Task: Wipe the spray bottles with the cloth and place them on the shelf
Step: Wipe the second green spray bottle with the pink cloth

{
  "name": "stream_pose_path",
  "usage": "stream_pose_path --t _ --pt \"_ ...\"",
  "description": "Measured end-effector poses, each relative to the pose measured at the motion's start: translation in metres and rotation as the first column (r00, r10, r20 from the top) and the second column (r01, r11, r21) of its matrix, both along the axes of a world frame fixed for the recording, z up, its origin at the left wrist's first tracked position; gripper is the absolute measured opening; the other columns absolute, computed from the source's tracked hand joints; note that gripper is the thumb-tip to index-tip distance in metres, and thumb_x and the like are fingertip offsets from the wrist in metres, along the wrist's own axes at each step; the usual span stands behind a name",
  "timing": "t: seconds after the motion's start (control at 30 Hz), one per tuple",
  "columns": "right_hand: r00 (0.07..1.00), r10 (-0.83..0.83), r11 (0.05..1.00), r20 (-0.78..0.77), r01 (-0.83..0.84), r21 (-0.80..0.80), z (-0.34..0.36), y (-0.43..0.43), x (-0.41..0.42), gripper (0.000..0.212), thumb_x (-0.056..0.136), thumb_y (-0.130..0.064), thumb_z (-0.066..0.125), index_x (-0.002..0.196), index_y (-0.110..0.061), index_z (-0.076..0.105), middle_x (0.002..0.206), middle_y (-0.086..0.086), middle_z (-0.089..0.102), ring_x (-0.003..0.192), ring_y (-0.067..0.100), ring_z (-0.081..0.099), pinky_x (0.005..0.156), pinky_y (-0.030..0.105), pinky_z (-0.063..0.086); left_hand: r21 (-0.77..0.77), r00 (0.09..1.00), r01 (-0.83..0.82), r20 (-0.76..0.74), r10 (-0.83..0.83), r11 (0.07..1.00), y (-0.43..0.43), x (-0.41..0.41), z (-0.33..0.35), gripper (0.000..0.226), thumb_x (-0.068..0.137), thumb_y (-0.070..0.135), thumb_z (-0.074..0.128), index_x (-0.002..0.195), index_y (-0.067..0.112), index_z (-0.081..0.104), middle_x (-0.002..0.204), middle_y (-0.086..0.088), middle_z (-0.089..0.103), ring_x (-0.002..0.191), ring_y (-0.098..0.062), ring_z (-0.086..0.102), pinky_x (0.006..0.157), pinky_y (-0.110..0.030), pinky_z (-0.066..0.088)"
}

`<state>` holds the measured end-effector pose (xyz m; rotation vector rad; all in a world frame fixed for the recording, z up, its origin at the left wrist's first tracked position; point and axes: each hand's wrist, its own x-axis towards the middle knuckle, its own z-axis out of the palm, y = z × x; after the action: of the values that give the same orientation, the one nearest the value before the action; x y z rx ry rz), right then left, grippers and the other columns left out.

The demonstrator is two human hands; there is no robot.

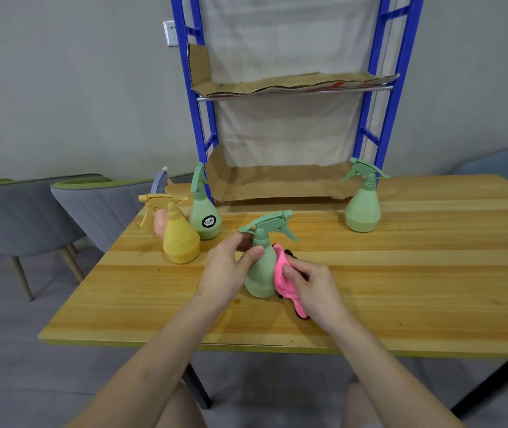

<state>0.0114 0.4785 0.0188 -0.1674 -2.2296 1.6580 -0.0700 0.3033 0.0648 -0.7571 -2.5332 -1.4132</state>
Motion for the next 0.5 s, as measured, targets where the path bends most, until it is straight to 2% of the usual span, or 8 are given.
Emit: stream_pose_path --t 0.1,0.2,0.3,0.4,0.5 --pt "0.997 -0.042 0.999 -0.066 0.041 -0.016 0.012 -0.008 -0.006 0.031 0.104 -0.016 0.065 0.131 -0.029 0.074 0.12 -0.023 0.075 0.113 -0.005 0.069 0.101 0.035 0.059 -0.017 1.0 -0.003 -0.029 0.002 1.0 0.0 0.002 0.0 0.019 0.1 0.029 0.069 0.117 0.022 0.07 0.107 0.016 0.072 0.103 -0.001 0.066 0.092 -0.022 0.052" --pt "0.989 -0.043 0.992 -0.139 0.026 -0.122 0.023 -0.024 -0.011 0.03 0.104 -0.014 0.064 0.13 -0.025 0.074 0.121 -0.018 0.076 0.116 -0.001 0.069 0.103 0.033 0.058 -0.024 0.999 -0.007 -0.032 0.006 1.0 -0.001 0.003 0.001 0.018 0.101 0.028 0.068 0.118 0.021 0.07 0.107 0.014 0.072 0.101 -0.001 0.066 0.094 -0.029 0.055" --pt "0.992 -0.052 0.991 -0.117 0.037 -0.127 0.015 -0.025 -0.007 0.03 0.105 -0.017 0.064 0.13 -0.031 0.074 0.112 -0.017 0.079 0.107 0.003 0.073 0.096 0.039 0.061 -0.006 1.0 -0.011 0.007 0.011 1.0 -0.002 0.007 0.002 0.024 0.099 0.032 0.069 0.121 0.022 0.065 0.108 0.014 0.073 0.101 0.0 0.067 0.093 -0.032 0.057" --pt "0.997 -0.066 0.993 -0.042 0.061 -0.104 0.004 -0.014 -0.002 0.029 0.105 -0.021 0.064 0.12 -0.043 0.075 0.101 -0.017 0.081 0.099 0.008 0.076 0.093 0.049 0.061 -0.004 0.997 -0.062 0.041 0.062 0.998 0.001 0.015 0.005 0.037 0.093 0.048 0.072 0.122 0.03 0.058 0.108 0.015 0.073 0.102 0.0 0.068 0.087 -0.027 0.056" --pt "0.998 -0.051 0.994 -0.029 0.048 -0.095 0.002 -0.012 0.0 0.028 0.106 -0.02 0.063 0.118 -0.041 0.078 0.108 -0.02 0.08 0.106 0.003 0.074 0.097 0.048 0.059 0.009 0.994 -0.108 0.026 0.108 0.994 0.004 0.017 0.005 0.032 0.09 0.053 0.073 0.111 0.032 0.062 0.104 0.02 0.071 0.099 0.002 0.068 0.087 -0.031 0.058"
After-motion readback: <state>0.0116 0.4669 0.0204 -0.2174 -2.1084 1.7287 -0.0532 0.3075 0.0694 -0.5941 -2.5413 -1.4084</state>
